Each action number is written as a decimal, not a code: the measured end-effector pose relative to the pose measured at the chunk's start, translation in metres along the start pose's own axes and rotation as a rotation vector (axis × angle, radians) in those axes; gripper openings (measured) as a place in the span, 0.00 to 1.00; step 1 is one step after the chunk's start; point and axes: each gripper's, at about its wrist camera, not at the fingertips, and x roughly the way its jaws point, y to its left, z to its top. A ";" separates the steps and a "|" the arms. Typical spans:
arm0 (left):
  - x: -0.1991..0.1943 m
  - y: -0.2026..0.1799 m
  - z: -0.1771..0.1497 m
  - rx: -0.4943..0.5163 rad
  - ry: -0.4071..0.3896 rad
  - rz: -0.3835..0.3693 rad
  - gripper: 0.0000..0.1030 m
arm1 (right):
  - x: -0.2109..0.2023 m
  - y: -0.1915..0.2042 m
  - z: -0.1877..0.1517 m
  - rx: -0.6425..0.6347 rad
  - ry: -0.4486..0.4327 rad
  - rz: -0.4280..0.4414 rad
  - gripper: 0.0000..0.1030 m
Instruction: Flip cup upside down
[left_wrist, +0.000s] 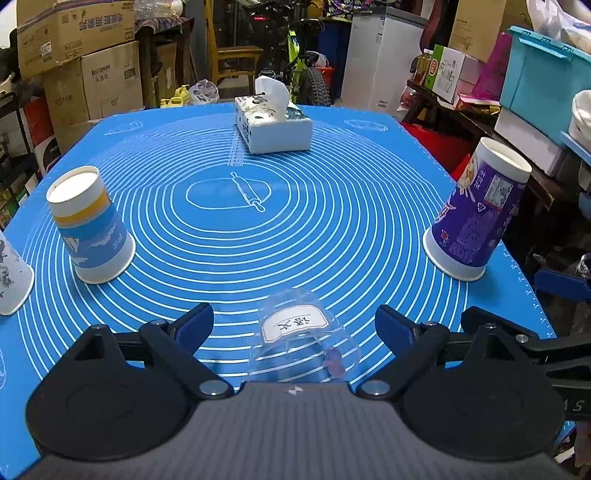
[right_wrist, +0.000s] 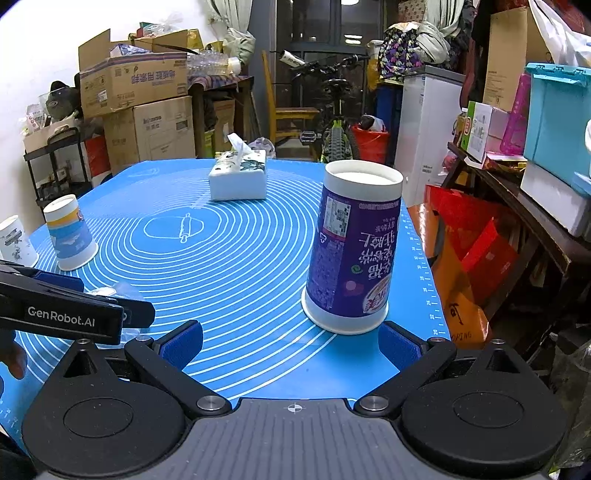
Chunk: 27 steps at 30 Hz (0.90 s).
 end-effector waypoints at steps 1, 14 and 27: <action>-0.003 0.002 0.001 -0.003 -0.005 0.000 0.91 | -0.001 0.001 0.001 -0.002 0.000 0.000 0.98; -0.049 0.053 0.010 -0.061 -0.135 0.163 0.93 | -0.005 0.024 0.049 0.000 0.079 0.168 0.98; -0.033 0.111 -0.014 -0.114 -0.059 0.286 0.93 | 0.050 0.072 0.094 0.032 0.404 0.307 0.90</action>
